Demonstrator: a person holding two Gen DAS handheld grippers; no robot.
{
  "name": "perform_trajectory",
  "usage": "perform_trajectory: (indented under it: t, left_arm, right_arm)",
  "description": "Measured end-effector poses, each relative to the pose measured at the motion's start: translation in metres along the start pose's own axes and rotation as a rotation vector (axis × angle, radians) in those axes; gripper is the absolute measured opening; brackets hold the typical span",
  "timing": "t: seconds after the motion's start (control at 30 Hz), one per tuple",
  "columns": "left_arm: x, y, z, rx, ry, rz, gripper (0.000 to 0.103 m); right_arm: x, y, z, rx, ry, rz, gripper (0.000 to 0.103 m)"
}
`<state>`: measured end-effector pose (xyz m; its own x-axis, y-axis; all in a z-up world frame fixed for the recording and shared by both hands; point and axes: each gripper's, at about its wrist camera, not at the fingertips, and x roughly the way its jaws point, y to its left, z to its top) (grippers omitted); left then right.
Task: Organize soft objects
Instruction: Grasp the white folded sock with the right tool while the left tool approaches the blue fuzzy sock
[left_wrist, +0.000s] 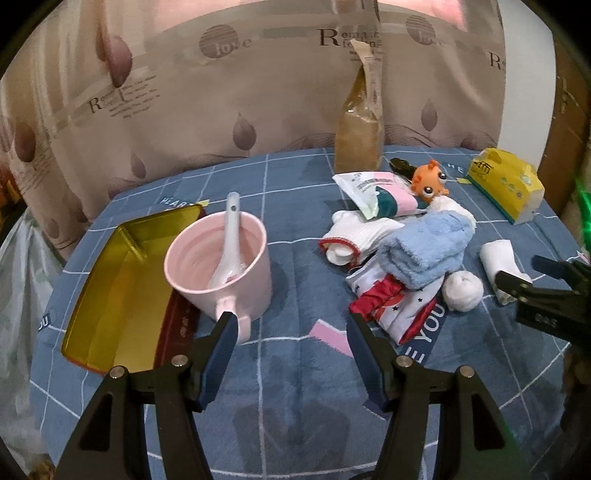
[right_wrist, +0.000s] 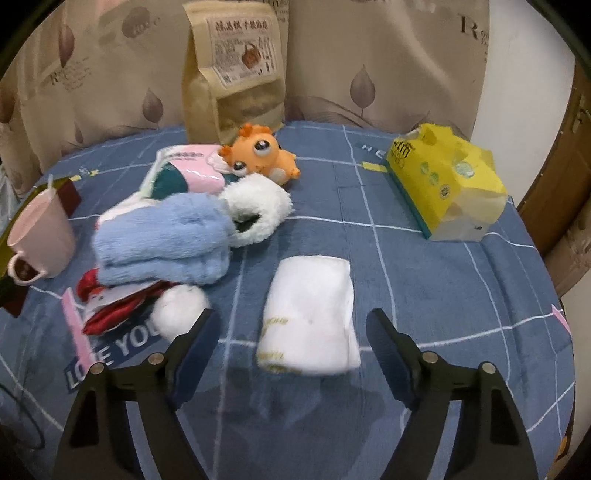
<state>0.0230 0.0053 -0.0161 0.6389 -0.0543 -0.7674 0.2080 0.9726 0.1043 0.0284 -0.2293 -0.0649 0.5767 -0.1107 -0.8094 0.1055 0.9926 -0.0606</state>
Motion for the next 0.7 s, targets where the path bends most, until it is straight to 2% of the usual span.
perform_trajectory:
  t: [0.17, 0.3, 0.47, 0.7]
  left_arm:
    - [0.005, -0.009, 0.009, 0.032, 0.003, -0.071, 0.063]
    - [0.011, -0.021, 0.021, 0.052, 0.012, -0.150, 0.063]
    - [0.019, -0.039, 0.033, 0.111, 0.009, -0.208, 0.063]
    - [0.034, -0.069, 0.051, 0.236, 0.008, -0.301, 0.063]
  right_arm:
    - [0.025, -0.002, 0.005, 0.004, 0.036, 0.010, 0.066]
    - [0.035, -0.005, 0.005, 0.004, 0.038, 0.012, 0.051]
    - [0.037, -0.010, 0.002, 0.021, 0.034, 0.022, 0.041]
    - [0.040, -0.013, 0.002, 0.037, 0.034, 0.033, 0.039]
